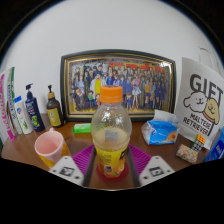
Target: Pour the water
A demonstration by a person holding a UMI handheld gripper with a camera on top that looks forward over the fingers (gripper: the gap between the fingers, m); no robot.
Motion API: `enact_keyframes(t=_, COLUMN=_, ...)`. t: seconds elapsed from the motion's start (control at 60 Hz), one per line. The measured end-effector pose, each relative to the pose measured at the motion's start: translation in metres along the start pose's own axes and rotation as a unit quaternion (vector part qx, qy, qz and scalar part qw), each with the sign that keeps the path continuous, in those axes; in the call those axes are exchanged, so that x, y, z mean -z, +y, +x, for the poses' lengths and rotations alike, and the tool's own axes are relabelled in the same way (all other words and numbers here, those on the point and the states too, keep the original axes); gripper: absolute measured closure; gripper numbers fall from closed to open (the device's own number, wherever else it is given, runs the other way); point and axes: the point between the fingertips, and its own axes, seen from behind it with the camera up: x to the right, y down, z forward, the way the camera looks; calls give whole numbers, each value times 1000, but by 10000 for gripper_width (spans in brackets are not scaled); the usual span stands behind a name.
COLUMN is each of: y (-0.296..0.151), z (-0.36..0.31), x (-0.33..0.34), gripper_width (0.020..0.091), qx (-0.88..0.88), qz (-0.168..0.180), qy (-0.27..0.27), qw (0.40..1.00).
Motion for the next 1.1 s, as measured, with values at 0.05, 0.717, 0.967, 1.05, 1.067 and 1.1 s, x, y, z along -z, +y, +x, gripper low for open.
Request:
enact_keyframes(t=0.05, y=4, z=0, x=4, gripper_width=304, qx=0, qz=-13, qy=3, qw=1000)
enact_keyframes(t=0.717, y=7, z=-92, x=355, gripper_width=247, qx=-10, qz=-100, qy=95, qw=990)
enact_keyframes(t=0.967, y=6, z=-99, x=413, gripper_width=249, qx=-16, qz=-94, qy=110, qw=989)
enact_keyframes(t=1.05, y=12, z=-90, x=418, gripper_width=250, qx=-18, qz=-97, qy=115, qw=988)
enact_keyframes(t=1.067, y=12, z=-90, x=419, gripper_width=251, qx=-19, qz=-97, qy=114, qw=989)
enact_keyframes(t=1.1, y=12, z=-89, x=420, gripper_width=252, qx=-20, qz=-97, qy=113, qw=989)
